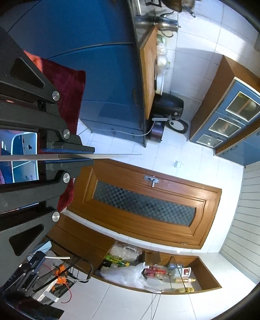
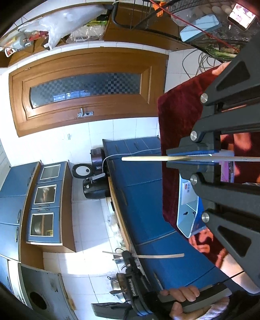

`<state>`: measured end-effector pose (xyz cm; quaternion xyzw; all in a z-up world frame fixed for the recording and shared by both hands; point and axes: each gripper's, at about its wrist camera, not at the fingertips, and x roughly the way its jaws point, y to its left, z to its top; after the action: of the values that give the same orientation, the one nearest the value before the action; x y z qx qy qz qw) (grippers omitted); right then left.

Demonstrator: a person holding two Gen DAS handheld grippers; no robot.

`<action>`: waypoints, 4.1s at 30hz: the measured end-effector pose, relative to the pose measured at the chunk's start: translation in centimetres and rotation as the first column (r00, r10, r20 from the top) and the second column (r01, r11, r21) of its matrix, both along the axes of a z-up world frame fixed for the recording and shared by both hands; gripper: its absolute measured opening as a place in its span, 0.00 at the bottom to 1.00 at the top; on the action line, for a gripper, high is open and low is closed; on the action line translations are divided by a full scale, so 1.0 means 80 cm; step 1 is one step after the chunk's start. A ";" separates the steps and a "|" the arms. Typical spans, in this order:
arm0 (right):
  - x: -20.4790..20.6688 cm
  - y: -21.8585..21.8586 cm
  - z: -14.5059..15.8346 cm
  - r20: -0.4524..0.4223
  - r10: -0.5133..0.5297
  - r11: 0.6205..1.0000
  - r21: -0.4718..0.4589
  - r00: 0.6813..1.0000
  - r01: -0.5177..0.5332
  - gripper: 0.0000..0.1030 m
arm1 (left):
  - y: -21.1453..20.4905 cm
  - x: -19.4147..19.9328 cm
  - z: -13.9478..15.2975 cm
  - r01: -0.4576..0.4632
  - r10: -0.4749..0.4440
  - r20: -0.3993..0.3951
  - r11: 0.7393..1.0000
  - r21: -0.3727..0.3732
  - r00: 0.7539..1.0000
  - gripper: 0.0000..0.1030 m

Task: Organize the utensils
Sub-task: 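Carry both held chopsticks upright over the chopstick caddy with both tools, then open the right tool then the left tool, dropping chopsticks into the caddy, then move the left tool back to the utensils and grasp another white chopstick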

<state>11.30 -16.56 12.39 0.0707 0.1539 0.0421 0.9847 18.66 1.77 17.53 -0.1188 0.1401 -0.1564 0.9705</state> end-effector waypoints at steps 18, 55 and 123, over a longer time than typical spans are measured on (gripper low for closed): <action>0.074 -0.001 0.017 0.058 0.047 0.998 0.045 0.997 -0.050 0.06 | -0.025 0.034 -0.035 -0.056 0.056 0.010 0.998 0.035 0.998 0.04; 0.134 0.017 -0.049 -0.017 0.110 0.994 0.002 0.994 -0.110 0.13 | -0.045 0.057 -0.118 -0.139 0.144 -0.034 0.982 0.126 0.989 0.05; -0.049 -0.008 -0.116 -0.387 0.118 0.989 0.130 0.915 -0.073 0.43 | -0.005 -0.106 -0.195 0.041 0.097 -0.526 0.969 0.244 0.845 0.18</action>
<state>7.37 -17.18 3.13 0.1255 0.3492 0.0838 0.9248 10.20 1.35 1.92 -0.0384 0.4210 -0.0842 0.9023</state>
